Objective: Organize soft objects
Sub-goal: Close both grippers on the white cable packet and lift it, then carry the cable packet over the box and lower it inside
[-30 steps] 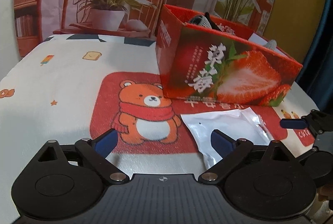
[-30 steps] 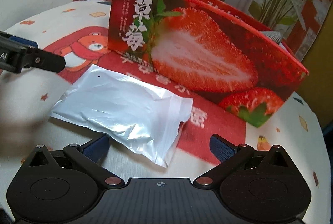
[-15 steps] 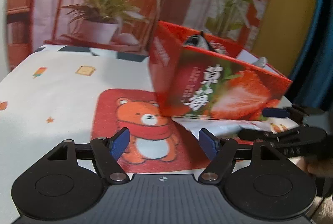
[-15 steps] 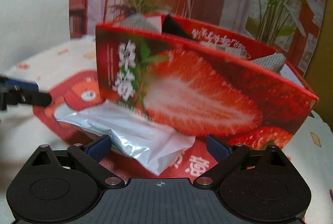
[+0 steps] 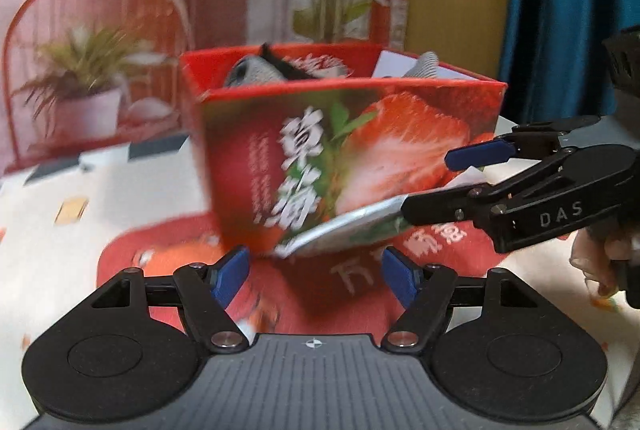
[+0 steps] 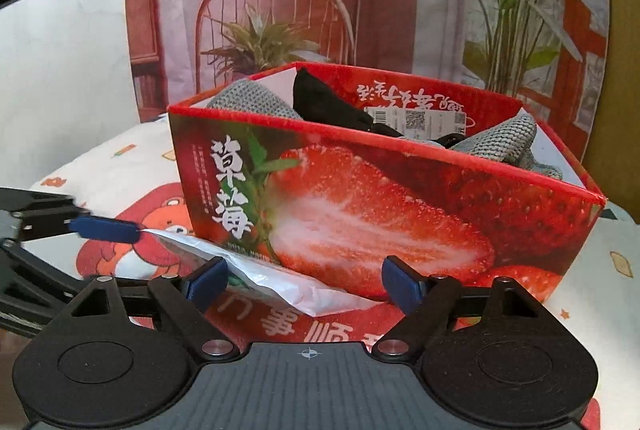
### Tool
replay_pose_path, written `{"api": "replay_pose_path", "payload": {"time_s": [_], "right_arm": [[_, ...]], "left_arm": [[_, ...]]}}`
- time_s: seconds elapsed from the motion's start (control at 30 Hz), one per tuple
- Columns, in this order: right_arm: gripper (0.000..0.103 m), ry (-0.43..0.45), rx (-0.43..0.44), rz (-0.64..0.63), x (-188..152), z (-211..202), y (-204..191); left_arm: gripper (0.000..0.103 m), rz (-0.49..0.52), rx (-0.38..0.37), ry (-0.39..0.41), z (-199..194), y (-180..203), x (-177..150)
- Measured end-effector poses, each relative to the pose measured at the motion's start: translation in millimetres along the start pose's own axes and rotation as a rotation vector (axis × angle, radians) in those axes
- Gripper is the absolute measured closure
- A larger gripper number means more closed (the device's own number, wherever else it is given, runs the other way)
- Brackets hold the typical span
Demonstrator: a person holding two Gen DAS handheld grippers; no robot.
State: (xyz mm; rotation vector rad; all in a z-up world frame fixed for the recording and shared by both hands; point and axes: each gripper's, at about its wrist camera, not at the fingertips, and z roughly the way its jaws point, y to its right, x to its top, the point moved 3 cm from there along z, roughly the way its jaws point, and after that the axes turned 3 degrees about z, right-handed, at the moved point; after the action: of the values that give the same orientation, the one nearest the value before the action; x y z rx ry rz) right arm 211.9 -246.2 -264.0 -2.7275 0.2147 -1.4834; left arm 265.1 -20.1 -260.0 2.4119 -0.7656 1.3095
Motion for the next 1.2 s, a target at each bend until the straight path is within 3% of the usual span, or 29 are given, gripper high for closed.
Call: {"api": "replay_pose_path", "payload": {"time_s": [0.2,0.5,0.6,0.67,0.73,0.83,1.2], "right_arm": [[0.022,0.022,0.000,-0.007,0.7,-3.2,5.0],[0.023,0.012,0.007,-0.067,-7.7,8.9,14.0],[0.039,-0.006,0.018,-0.090,-8.2,20.1,12.3],[0.043,-0.010,0.031,-0.097,-9.1,23.6,8.6],[0.062,0.000,0.016,-0.108,-9.5,24.6,5.4],[0.067,0.010,0.024,-0.075,-9.0,22.5,5.6],[0.068,0.069,0.028,-0.050,3.7,-5.3,3.8]], "left_arm": [[0.046,0.009,0.006,0.003,16.9,-3.7,11.9],[0.046,-0.037,-0.050,-0.019,26.9,-10.8,13.0],[0.046,-0.043,-0.077,-0.027,30.2,-11.6,11.6],[0.046,-0.038,-0.077,-0.032,32.1,-10.3,10.3],[0.047,-0.049,-0.073,-0.031,32.5,-10.4,10.5],[0.047,-0.075,-0.077,-0.041,29.1,-11.8,11.6],[0.047,-0.082,-0.062,0.005,-1.0,-4.0,35.0]]}}
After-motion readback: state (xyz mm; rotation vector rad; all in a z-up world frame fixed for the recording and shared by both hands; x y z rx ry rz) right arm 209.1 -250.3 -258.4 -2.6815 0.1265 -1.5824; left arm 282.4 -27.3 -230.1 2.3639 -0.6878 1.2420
